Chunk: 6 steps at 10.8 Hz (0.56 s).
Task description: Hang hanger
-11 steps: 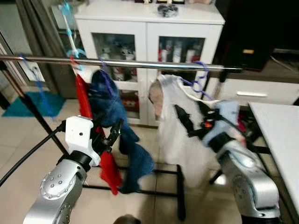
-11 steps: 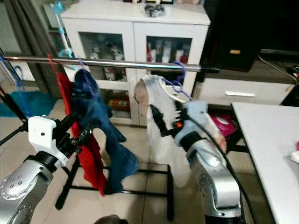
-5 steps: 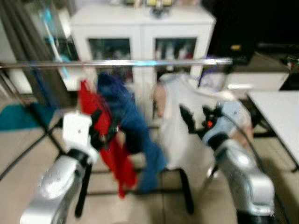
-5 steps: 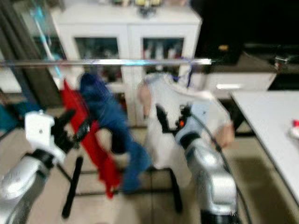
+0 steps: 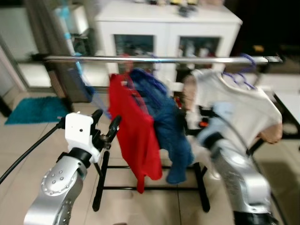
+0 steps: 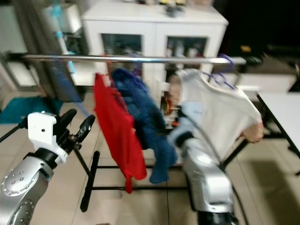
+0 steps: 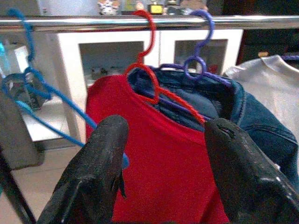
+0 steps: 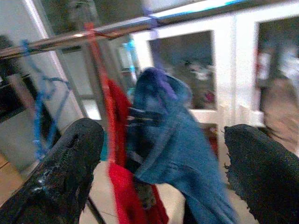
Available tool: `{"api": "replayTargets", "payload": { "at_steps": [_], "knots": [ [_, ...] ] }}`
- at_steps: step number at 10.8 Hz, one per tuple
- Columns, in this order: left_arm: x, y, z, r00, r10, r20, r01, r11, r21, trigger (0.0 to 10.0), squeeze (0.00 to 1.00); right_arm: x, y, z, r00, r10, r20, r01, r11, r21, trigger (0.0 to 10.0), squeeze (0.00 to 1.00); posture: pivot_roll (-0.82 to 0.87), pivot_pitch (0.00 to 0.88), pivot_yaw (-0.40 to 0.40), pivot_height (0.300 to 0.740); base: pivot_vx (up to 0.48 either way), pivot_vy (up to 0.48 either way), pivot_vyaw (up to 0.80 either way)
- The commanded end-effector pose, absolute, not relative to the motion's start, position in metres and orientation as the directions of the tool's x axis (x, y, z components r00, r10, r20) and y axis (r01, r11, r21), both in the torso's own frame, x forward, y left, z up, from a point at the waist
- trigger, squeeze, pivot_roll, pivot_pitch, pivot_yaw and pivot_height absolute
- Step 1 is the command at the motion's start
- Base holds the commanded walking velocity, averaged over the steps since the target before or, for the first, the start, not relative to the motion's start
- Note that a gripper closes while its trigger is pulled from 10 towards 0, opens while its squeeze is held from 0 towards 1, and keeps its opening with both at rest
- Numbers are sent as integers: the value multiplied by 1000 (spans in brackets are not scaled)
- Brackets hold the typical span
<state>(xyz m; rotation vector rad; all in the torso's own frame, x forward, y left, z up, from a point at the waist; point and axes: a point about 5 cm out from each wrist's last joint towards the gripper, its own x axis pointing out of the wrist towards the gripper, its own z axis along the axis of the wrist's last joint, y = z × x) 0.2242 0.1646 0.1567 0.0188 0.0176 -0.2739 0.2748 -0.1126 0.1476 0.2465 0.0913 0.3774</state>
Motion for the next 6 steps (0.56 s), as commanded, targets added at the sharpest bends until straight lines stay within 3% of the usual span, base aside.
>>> {"api": "replayTargets", "payload": {
  "at_steps": [1,4,6],
  "knots": [
    [225,163,157,960,-278,-24,278,961,11,10000,965,276,-118,147,932,360,-42,-340,908,247,10000,1000,52,0,22,740,274,0,0],
    [226,163,159,961,-276,-17,276,961,23,10000,1000,277,-117,148,930,365,-37,-348,910,224,10000,1000,53,0,28,740,317,0,0],
    [226,162,159,957,-290,-19,290,957,18,10000,1000,275,-108,151,902,430,-32,-422,896,141,10000,1000,49,0,32,740,341,0,800]
  ]
}}
